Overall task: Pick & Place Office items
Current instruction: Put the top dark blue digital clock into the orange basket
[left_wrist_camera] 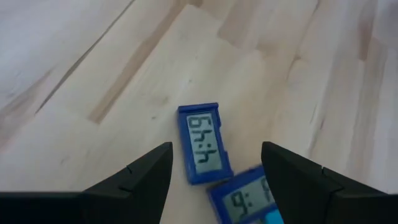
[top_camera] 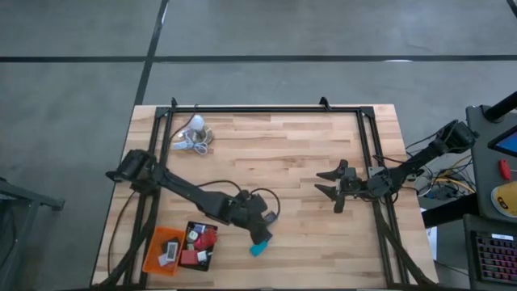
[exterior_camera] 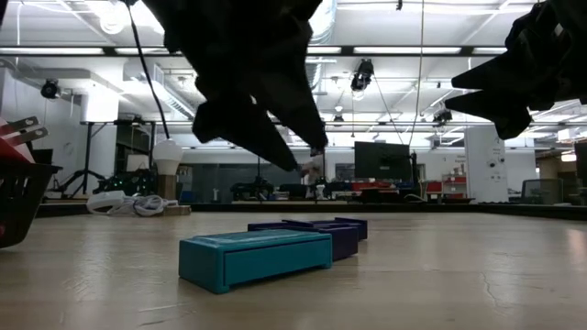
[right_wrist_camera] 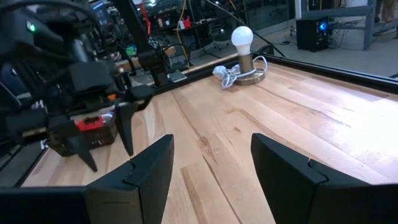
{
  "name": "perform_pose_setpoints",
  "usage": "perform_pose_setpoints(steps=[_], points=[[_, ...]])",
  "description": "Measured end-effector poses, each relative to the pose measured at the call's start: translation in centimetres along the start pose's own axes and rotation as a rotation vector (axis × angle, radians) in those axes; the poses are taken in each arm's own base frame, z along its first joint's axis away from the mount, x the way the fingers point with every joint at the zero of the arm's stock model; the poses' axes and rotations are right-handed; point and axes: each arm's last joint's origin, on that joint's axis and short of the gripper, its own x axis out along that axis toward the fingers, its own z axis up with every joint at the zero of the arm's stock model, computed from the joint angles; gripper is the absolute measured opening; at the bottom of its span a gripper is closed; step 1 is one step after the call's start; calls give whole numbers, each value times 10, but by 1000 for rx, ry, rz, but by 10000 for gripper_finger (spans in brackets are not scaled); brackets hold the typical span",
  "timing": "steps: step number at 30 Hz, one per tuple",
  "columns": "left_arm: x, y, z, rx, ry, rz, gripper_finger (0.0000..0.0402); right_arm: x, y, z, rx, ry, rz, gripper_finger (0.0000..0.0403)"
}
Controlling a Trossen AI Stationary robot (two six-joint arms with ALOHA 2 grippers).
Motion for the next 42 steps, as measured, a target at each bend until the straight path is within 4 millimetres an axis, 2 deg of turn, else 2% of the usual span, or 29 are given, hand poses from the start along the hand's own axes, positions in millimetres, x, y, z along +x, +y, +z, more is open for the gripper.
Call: perform_pose_setpoints(steps=[4,11,27,31,38,42], points=[[16,-3,-5,63,-19,-12,250,0,0,0,0,0,0,210],[37,-4,-14,71,-14,-20,250,0,0,0,0,0,0,210],[38,-5,-14,92,-93,37,250,0,0,0,0,0,0,210],[45,-6,-20,120,-93,44,250,0,0,0,0,0,0,210],[43,-21,-28,173,-226,67,250,0,0,0,1,-1,0,210],[44,-22,-31,184,-253,102,250,0,0,0,1,-1,1,210]])
